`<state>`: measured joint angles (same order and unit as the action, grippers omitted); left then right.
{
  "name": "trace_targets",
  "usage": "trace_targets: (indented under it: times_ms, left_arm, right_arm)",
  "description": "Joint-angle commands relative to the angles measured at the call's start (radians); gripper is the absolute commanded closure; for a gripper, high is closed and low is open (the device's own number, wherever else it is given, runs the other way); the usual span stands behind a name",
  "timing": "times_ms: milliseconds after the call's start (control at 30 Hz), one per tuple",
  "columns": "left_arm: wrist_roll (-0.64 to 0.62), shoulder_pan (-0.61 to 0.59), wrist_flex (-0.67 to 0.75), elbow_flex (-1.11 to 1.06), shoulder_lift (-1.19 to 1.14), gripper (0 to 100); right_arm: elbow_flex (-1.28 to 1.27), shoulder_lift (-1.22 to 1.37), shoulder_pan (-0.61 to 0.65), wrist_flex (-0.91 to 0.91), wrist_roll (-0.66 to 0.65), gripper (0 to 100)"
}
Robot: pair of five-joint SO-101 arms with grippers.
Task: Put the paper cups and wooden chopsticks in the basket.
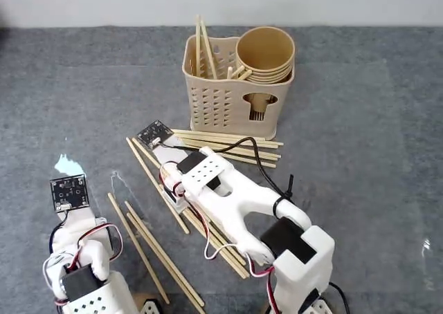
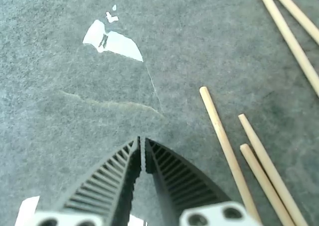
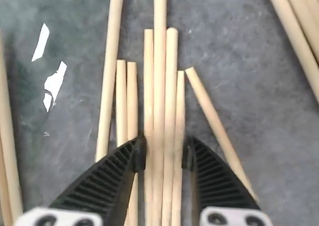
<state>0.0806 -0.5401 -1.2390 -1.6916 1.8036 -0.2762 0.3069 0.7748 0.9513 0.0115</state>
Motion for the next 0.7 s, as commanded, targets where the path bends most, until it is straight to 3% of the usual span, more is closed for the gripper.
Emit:
trace_targets:
  times_ms: [0, 233, 667]
  left_arm:
    - [0.003, 0.005, -0.003, 0.008, 0.017, 99]
    - [0.003, 0.005, -0.003, 0.008, 0.017, 99]
    - [0.002, 0.005, -0.003, 0.008, 0.017, 99]
  right_arm:
    - [0.028, 0.019, -0.035, -0.010, -0.012, 86.0]
    - [0.025, 0.013, -0.035, -0.013, -0.043, 97.7]
    - [0.023, -0.041, -0.035, 0.041, -0.043, 99.1]
